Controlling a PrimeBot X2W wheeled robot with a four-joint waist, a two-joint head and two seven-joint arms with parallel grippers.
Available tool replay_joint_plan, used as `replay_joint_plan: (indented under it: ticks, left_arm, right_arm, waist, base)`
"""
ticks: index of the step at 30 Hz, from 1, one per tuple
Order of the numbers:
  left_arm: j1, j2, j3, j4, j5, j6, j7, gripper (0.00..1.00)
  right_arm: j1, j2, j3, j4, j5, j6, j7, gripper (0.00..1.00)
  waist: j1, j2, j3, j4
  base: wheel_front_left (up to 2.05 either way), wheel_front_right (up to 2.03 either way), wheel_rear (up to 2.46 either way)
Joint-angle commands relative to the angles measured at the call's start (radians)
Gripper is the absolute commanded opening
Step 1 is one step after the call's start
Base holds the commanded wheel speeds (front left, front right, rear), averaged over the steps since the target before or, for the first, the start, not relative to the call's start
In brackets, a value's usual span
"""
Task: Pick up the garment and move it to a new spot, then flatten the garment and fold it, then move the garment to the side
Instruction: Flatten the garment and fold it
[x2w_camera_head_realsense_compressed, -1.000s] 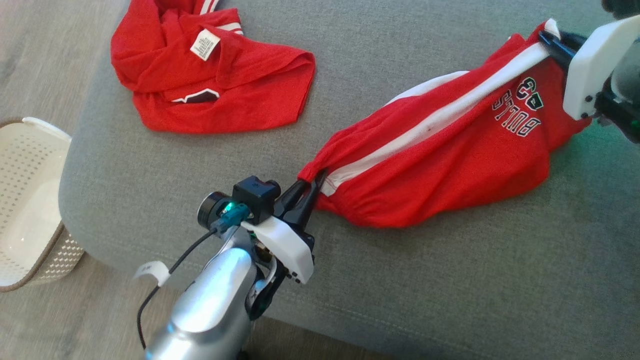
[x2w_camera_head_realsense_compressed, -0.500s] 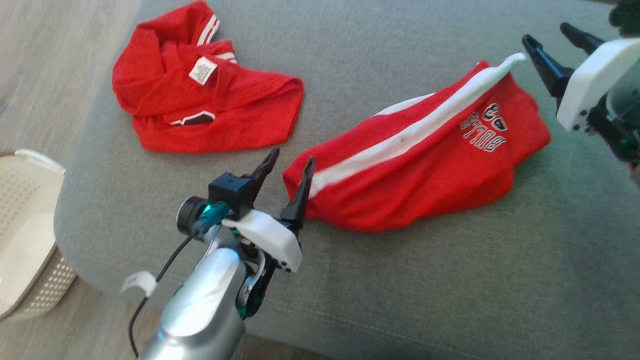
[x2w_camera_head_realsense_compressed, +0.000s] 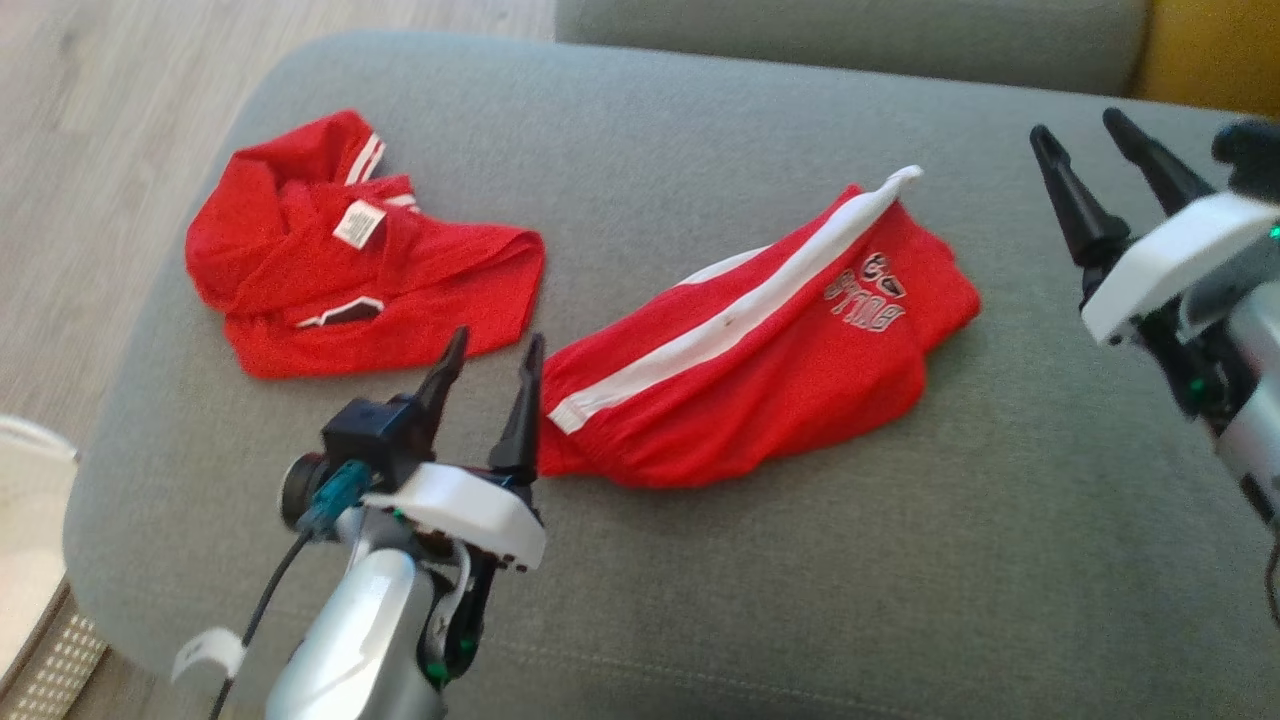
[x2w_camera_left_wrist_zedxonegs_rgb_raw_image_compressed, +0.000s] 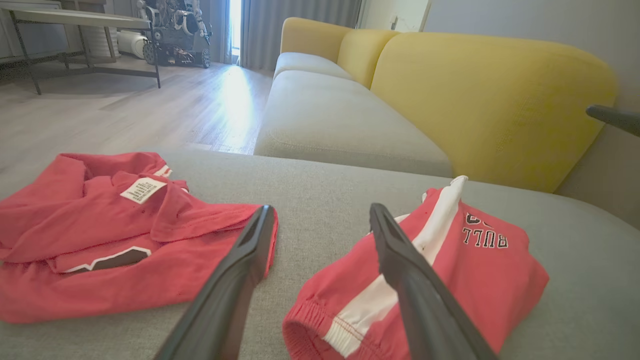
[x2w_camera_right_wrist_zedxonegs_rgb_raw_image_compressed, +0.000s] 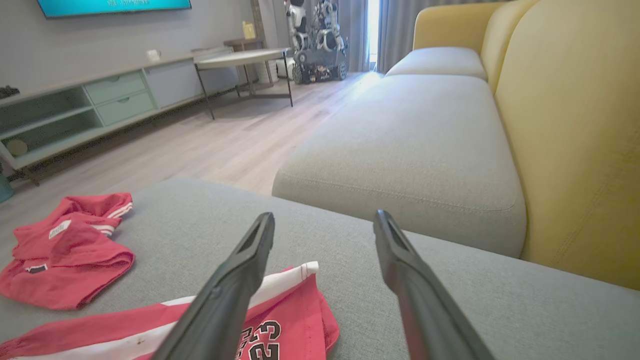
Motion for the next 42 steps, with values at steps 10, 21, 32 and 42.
replay_joint_plan:
  ticks: [10, 21, 32, 42]
  left_arm:
    - [0.080, -0.005, 0.101, -0.147, 0.045, 0.031, -0.012, 1.00]
    - [0.235, -0.012, 0.164, -0.282, 0.040, 0.065, -0.012, 1.00]
    - [0.315, -0.012, 0.149, -0.324, 0.032, 0.083, -0.012, 1.00]
    - [0.290, -0.012, 0.122, -0.327, 0.037, 0.083, -0.012, 1.00]
  right_arm:
    - [0.186, 0.043, -0.160, -0.082, -0.107, -0.001, -0.123, 1.00]
    - [0.519, 0.241, -0.548, -0.314, -0.438, -0.001, -0.130, 1.00]
    - [0.707, 0.367, -0.674, -0.417, -0.599, -0.001, -0.130, 1.00]
    - [0.704, 0.380, -0.681, -0.432, -0.609, -0.001, -0.091, 1.00]
  waist:
    - [0.0000, 0.0000, -0.064, -0.076]
    - [0.0000, 0.0000, -0.117, -0.116]
    - [0.0000, 0.0000, -0.120, -0.121]
    - [0.0000, 0.0000, -0.082, -0.103]
  base:
    - [0.00, 0.00, 0.00]
    - [0.00, 0.00, 0.00]
    - [0.00, 0.00, 0.00]
    - [0.00, 0.00, 0.00]
